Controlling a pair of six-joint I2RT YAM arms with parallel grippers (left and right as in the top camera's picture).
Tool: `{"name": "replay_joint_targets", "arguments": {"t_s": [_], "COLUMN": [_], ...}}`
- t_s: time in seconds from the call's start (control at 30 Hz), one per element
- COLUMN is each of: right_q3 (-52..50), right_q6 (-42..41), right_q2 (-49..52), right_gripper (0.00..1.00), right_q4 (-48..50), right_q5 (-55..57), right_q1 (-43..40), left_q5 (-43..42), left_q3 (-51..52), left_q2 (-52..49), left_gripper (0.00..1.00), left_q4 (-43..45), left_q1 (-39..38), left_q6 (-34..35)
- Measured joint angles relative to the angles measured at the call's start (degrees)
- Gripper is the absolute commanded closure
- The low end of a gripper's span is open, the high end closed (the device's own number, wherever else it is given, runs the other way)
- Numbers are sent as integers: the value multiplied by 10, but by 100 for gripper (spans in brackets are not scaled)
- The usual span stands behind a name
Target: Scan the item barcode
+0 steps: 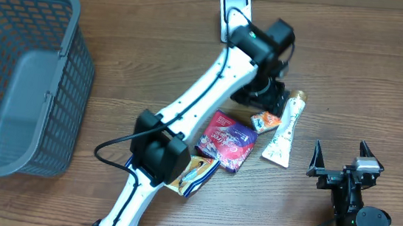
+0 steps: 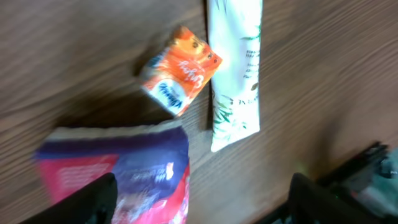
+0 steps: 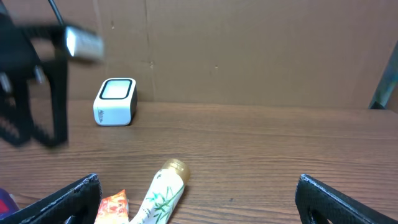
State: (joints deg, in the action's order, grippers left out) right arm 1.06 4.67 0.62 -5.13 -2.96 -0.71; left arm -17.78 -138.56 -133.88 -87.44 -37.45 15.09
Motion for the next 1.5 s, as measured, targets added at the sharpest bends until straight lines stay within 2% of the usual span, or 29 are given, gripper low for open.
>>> {"name": "replay_joint_targets", "arguments": {"t_s": [0.07,0.13,0.27,0.43,0.53,0.57,0.67,0.7,0.73,0.77,0.8,1.03,1.17,1.5], "right_q3": [0,0,0,0,0,0,0,0,0,0,0,0,0,0], "right_q6": [0,0,0,0,0,0,0,0,0,0,0,0,0,0], "right_q2": [0,0,0,0,0,0,0,0,0,0,0,0,0,0], "right_gripper": [0,0,0,0,0,0,0,0,0,0,0,0,0,0], "right_q4": [0,0,0,0,0,0,0,0,0,0,0,0,0,0], "right_q5": [0,0,0,0,0,0,0,0,0,0,0,0,0,0], "right_q1": [0,0,0,0,0,0,0,0,0,0,0,0,0,0], "left_q5": [0,0,-3,-3,31,58,139,171,196,217,226,252,311,339], "left_q3": [-55,-114,-206,-211,-211,-209,-194,-181,-168,-148,-134,42,114,152], "left_q2": [-1,-1,27,101,162,185,233,247,256,262,263,245,241,241], "left_gripper": [14,7,3,0,1,3,20,51,75,89,96,96,96,96], "left_q4": [-42,-80,-91,-92,-92,-91,-92,-92,-93,-91,-92,-70,-17,20], "left_q1": [17,40,98,142,188,206,246,259,269,282,290,334,347,447], "left_q6": [0,0,0,-3,-3,-4,-7,-6,-6,-6,-6,-7,-4,-5]}}
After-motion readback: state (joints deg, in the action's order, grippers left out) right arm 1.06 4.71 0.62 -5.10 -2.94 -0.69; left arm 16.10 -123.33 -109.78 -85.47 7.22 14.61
